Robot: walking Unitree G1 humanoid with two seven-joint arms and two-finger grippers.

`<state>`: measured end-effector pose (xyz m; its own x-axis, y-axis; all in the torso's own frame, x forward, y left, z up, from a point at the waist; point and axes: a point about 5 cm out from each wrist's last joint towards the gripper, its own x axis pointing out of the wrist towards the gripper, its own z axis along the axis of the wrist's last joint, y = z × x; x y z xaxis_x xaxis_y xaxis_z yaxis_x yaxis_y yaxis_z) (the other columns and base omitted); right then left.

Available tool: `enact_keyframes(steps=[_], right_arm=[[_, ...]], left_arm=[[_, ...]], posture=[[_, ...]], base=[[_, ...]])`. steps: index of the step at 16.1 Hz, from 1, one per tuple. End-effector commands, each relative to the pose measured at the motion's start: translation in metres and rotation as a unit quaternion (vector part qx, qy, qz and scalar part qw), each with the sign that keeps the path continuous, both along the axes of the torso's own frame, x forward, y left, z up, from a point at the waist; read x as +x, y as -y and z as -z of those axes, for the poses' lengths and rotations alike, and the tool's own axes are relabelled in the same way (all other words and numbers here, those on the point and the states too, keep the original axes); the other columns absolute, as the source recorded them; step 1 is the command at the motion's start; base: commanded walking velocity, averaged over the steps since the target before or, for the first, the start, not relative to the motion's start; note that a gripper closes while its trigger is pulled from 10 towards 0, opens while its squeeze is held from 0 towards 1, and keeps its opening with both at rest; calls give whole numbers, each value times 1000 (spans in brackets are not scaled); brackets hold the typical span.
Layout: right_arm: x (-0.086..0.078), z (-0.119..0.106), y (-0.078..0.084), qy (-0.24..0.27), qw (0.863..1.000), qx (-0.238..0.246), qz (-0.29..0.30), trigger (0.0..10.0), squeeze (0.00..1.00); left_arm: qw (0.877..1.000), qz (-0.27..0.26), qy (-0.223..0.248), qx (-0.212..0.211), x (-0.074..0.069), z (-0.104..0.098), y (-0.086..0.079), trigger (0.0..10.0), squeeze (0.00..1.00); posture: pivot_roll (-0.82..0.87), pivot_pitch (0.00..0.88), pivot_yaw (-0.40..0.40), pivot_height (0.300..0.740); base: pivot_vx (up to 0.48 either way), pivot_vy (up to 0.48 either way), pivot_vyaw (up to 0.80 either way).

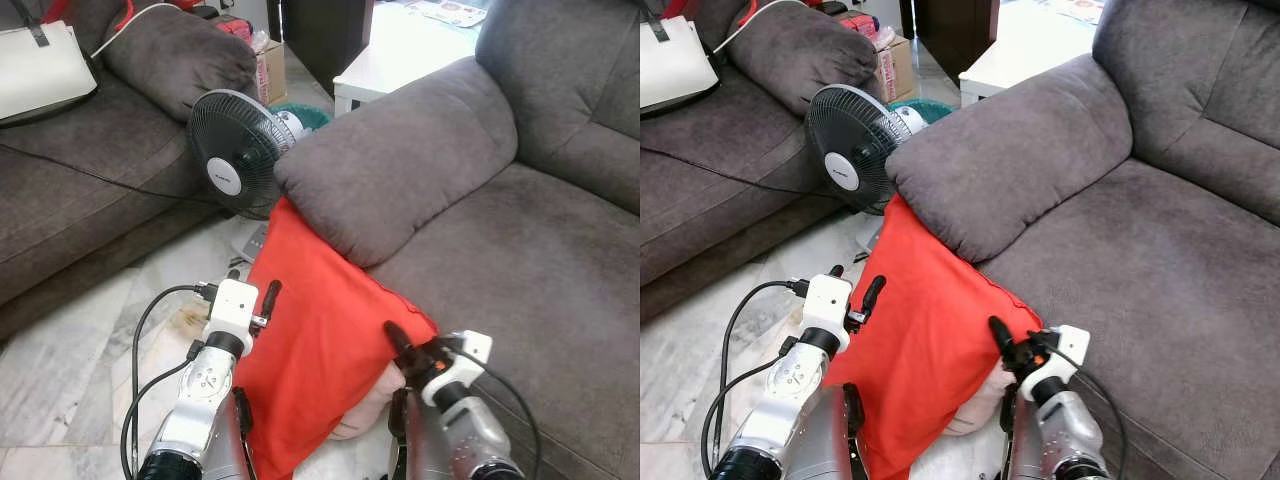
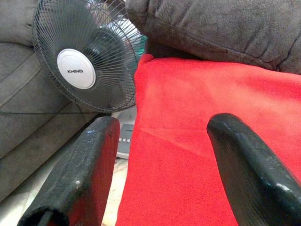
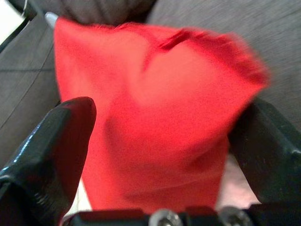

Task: Move the pillow to the sofa from floor

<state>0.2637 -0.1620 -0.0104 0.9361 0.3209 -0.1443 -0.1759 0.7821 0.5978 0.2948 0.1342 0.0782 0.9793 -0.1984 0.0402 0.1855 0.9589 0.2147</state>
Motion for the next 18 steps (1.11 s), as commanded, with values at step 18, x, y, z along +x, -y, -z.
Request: enact_keyframes(steps=[18], right_arm=[[59, -45, -53, -8, 999, -40, 15, 10000, 0]], left_arm=[[999, -32, 40, 2, 0, -20, -10, 10000, 0]], posture=[[248, 165, -80, 533]], base=[[0, 0, 0]])
